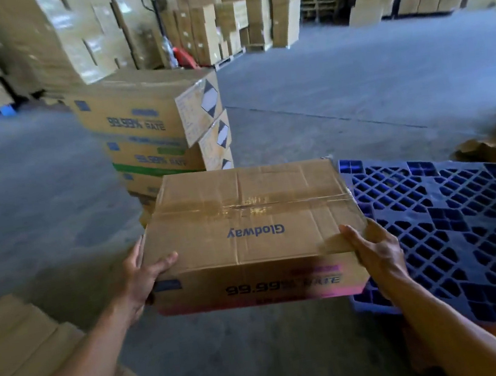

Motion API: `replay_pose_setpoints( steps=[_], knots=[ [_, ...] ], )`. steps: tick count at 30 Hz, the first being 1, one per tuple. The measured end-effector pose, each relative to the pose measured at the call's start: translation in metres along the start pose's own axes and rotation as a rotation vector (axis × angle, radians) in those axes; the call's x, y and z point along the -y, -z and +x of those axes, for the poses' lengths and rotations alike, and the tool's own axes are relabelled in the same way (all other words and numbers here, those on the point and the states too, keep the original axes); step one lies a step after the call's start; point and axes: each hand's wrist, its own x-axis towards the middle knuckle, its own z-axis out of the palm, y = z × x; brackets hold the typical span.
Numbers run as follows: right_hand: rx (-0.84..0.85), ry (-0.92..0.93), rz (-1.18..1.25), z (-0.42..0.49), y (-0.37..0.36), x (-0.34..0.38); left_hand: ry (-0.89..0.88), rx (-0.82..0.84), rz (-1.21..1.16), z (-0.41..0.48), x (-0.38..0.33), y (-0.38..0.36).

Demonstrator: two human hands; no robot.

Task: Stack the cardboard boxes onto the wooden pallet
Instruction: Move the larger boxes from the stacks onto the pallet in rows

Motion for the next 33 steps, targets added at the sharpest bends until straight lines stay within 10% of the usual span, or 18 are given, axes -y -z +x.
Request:
replay_pose_setpoints(
  steps=[14,33],
  knots=[
    [0.174,0.299,-0.040,-0.139,-0.153,0.191,-0.148,-0.286,-0.183,-0.127,-0.115,0.258],
    [0.482,0.585,-0.172,-0.349,-0.459,0.285,-0.150,-0.763,-0.304,-0.217,-0.095,0.597]
  ],
)
